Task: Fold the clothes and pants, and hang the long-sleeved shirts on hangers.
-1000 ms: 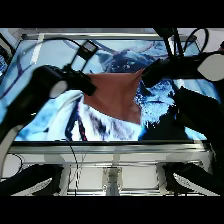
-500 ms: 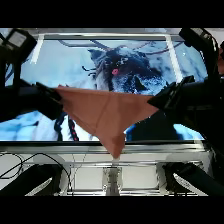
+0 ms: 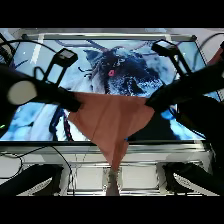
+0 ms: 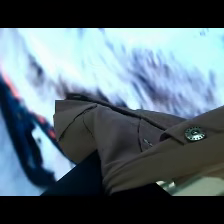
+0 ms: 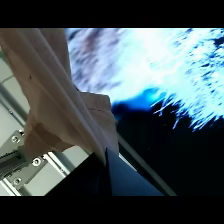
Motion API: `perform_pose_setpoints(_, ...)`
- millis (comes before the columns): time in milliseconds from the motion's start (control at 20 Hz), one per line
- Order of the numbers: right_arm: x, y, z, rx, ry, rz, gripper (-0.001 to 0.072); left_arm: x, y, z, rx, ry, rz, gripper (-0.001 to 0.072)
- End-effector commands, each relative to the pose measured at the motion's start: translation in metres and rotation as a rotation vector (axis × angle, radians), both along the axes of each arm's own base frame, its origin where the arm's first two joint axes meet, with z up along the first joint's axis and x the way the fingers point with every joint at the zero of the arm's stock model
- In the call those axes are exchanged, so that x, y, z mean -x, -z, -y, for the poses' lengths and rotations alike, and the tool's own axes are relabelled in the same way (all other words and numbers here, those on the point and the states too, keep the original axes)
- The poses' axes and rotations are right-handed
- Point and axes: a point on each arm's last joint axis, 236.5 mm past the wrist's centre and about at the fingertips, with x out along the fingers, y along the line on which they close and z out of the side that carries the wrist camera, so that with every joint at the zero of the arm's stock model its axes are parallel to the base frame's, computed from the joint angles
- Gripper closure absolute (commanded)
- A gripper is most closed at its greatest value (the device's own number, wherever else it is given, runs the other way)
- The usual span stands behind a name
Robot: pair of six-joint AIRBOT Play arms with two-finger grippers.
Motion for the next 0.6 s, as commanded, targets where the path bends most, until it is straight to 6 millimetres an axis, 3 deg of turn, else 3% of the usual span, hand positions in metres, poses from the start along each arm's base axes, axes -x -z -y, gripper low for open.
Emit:
perform_pose_setpoints(0, -0.068, 0.055, -0.006, 0.082, 0.053, 0.011, 0.0703, -0.079, 0.032, 0.024, -0.059, 0.029, 0.14, 0.0677)
perform_pose_setpoints(200, -0.164, 0.101, 0.003, 0.176, 0.19, 0.19, 0.0704, -0.152, 0.09, 0.035, -0.058, 0.023, 0.197, 0.0678)
perform_pose_setpoints(300, -0.193, 0.113, 0.023, 0.257, 0.264, 0.258, 0.0704, -0.173, 0.114, 0.031, -0.042, -0.011, 0.199, 0.0677)
perform_pose_setpoints(400, -0.208, 0.114, 0.046, 0.301, 0.319, 0.291, 0.0704, -0.176, 0.124, 0.026, -0.044, -0.031, 0.181, 0.0678)
perform_pose_setpoints(550, -0.228, 0.101, 0.08, 0.292, 0.412, 0.345, 0.0703, -0.163, 0.113, 0.031, -0.044, -0.024, 0.17, 0.0677)
